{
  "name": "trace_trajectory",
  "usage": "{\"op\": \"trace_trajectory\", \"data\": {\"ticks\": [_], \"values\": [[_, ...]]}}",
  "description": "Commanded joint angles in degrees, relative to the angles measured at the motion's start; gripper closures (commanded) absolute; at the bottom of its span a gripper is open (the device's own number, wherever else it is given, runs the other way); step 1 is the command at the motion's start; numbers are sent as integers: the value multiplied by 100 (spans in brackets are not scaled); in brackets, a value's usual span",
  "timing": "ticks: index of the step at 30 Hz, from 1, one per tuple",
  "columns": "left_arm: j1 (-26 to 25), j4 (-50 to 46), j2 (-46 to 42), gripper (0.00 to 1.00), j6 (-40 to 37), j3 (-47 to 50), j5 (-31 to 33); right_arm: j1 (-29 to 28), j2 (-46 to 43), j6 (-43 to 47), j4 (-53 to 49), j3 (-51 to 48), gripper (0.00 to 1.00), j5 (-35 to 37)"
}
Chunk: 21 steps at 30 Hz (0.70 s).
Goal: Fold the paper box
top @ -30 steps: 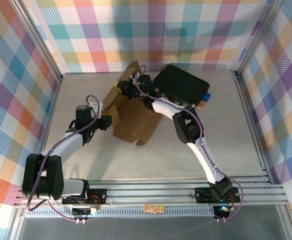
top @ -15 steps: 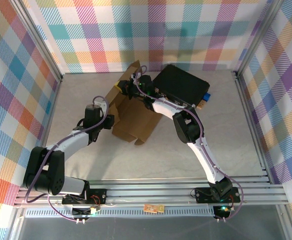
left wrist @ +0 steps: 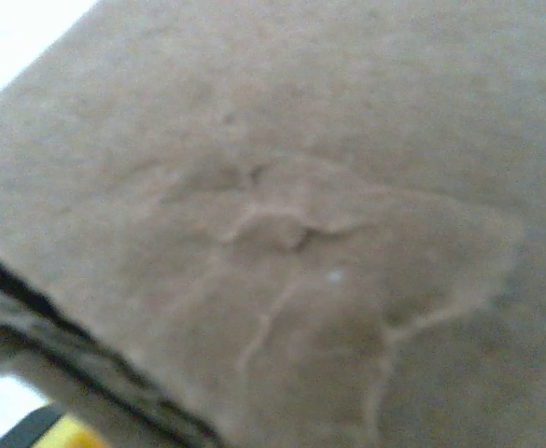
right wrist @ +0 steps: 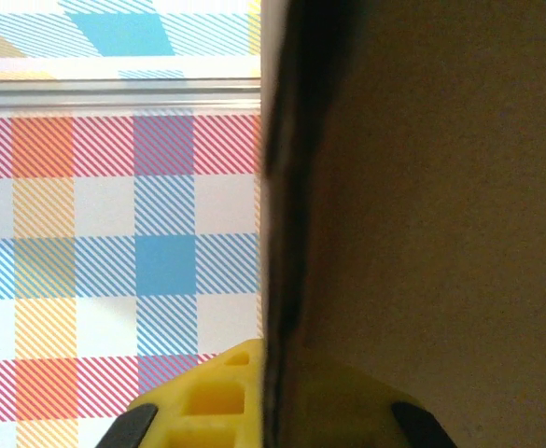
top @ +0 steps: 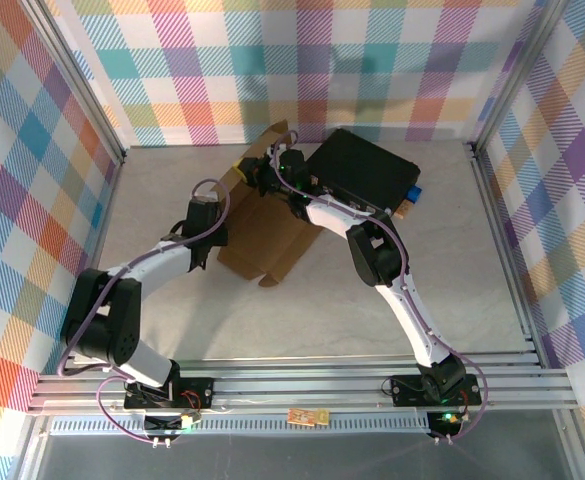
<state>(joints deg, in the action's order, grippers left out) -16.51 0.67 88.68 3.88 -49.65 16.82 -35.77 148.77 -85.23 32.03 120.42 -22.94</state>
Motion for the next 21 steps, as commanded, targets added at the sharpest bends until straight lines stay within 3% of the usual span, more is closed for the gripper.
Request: {"op": "trace_trajectory", "data": {"ticks": [1,5,9,16,21], "values": [[-153,-25,349,75,332,-408,690,-79,68,-74,-413,-196,100,-475],[-254,-247,615,92,539,-722,976,-79,65,-99,-444,-191,100,-442],[-300,-585,796,96,730,-965,1135,-77,83,-159,-487,-155,100,-439],[-293,-1113,1140,75,816,-1399,1278,-79,119,-304,-584,-46,100,-413],[-291,-1603,1558,70,792,-1948,1473,-79,118,-414,-581,-13,100,-369]]}}
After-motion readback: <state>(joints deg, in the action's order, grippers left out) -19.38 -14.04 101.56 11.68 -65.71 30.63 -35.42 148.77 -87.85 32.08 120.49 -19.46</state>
